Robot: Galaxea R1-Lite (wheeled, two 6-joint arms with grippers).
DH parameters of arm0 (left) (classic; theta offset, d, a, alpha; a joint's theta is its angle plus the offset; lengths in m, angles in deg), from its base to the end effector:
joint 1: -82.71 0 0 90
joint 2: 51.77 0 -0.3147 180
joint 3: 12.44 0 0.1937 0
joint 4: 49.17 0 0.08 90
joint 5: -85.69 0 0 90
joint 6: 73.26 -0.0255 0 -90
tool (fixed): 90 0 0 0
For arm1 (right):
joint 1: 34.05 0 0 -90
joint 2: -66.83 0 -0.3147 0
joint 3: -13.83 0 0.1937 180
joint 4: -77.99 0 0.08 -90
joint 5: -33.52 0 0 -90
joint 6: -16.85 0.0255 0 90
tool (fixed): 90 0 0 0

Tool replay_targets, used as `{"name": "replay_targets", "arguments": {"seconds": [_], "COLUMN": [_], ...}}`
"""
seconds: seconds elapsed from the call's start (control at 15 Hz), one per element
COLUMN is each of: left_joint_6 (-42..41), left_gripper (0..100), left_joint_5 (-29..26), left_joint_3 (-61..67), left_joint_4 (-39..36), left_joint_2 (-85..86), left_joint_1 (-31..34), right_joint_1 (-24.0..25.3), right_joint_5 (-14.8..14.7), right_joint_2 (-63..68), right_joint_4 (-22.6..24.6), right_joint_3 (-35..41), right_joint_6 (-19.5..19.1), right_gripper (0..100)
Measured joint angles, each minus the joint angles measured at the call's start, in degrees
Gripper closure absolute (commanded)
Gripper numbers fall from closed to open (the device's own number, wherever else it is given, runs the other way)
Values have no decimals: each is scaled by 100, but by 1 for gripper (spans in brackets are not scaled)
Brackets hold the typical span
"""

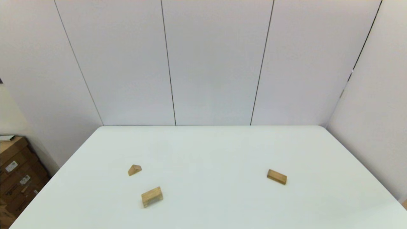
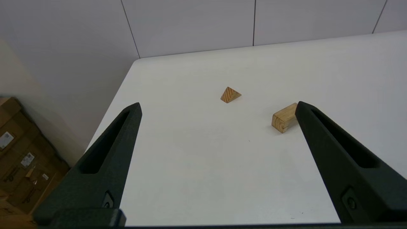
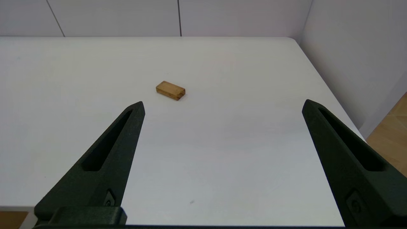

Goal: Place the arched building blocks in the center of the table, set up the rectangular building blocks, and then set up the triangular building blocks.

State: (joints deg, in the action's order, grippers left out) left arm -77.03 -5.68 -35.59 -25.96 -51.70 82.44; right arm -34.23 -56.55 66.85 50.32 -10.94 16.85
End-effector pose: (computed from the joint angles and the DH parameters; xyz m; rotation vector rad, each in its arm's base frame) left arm -0.0312 -0.0005 0.0760 0.0658 -0.0011 -0.0286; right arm -0.0334 0.0001 0.0758 0.0000 0.0510 -0.0044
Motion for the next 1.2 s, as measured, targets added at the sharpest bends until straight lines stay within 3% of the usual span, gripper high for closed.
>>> {"name": "replay_targets", "arguments": {"seconds": [0.4,0.67,0.87,1.2], "left_joint_6": [-48,-50,-56,-69], "left_gripper": [0,0,0,0], "left_joint_5": [-94,-453,-594,-646], "left_joint_3": [-118,-1044,-1803,-3065], "left_joint_4": [122,1113,1585,1755], "left_joint_2": [-2,-191,-1035,-3480], "left_joint_1": [0,0,-13,-24], "right_joint_1": [0,0,0,0], "right_joint_5": [2,0,2,0], "right_joint_2": [0,0,0,0], "right_joint_4": [0,0,0,0], "right_joint_3": [-2,-2,-2,-2], "right_joint_6": [0,0,0,2], "right_gripper": [0,0,0,0]}}
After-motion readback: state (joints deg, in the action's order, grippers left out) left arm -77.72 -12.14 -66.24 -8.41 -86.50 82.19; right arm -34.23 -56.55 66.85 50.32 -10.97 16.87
